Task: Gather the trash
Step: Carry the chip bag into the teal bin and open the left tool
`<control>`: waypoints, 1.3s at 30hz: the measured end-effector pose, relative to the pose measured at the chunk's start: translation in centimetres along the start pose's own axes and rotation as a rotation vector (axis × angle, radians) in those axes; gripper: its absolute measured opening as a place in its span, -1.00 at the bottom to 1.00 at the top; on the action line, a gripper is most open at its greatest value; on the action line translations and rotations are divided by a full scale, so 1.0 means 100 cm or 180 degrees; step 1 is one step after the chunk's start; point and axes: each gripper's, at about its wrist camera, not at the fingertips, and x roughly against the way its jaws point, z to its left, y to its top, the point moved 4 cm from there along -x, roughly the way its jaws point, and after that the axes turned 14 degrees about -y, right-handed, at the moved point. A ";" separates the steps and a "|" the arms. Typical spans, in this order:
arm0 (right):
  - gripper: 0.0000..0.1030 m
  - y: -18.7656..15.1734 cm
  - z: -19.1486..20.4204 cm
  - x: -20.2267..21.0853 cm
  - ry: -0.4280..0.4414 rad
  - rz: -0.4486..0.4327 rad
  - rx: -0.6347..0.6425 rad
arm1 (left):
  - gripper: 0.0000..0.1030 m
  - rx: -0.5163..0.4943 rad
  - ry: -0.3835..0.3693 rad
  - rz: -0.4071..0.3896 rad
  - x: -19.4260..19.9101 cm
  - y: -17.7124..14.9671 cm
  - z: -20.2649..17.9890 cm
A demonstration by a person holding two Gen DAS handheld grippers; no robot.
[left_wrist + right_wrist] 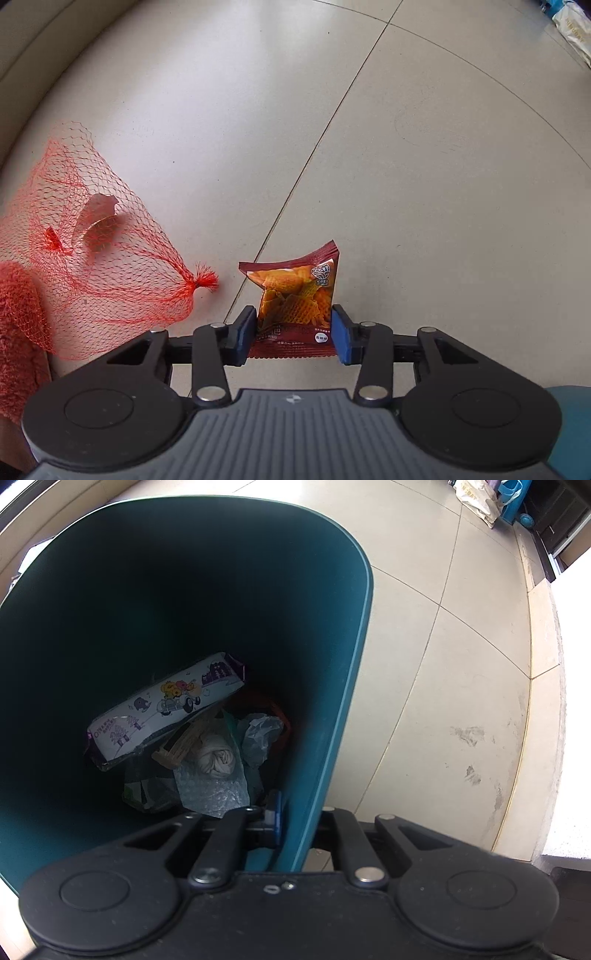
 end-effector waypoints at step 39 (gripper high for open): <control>-0.85 -0.001 -0.015 0.021 0.0100 -0.0158 -0.0176 | -0.19 -0.1904 -0.0687 -0.0252 0.224 -0.181 -0.293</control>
